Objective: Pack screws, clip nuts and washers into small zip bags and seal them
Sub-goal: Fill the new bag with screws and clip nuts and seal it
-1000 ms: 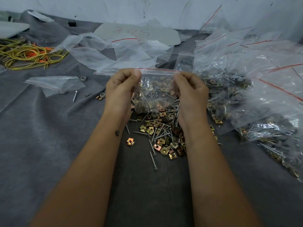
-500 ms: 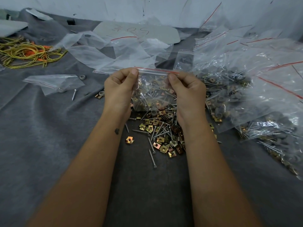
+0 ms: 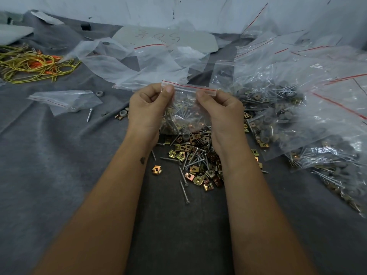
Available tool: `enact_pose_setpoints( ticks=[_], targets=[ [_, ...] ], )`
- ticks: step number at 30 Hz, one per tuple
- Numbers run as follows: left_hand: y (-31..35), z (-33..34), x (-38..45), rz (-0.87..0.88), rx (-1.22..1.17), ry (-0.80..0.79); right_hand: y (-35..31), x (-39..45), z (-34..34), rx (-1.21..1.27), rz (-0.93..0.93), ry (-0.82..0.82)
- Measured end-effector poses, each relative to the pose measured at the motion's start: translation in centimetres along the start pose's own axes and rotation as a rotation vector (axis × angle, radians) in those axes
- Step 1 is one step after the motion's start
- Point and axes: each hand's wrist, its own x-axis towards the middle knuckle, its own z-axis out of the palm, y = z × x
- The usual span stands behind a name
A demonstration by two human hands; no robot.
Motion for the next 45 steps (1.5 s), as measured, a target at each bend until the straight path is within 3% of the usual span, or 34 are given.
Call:
enact_pose_setpoints(
  ticks=[23, 31, 36, 45],
  targets=[
    [-0.3, 0.1, -0.4, -0.010, 0.024, -0.178, 0.3, -0.3, 0.9, -0.092, -0.097, -0.001],
    [-0.2, 0.2, -0.4, 0.018, 0.099, -0.167, 0.8, 0.0, 1.1, -0.142, -0.123, -0.006],
    [0.0, -0.1, -0.2, -0.014, 0.072, -0.054, 0.5, -0.1, 0.7, -0.071, -0.087, 0.001],
    [0.1, -0.4, 0.0, -0.067, -0.044, -0.063, 0.3, -0.2, 0.3, -0.025, -0.058, 0.002]
  ],
)
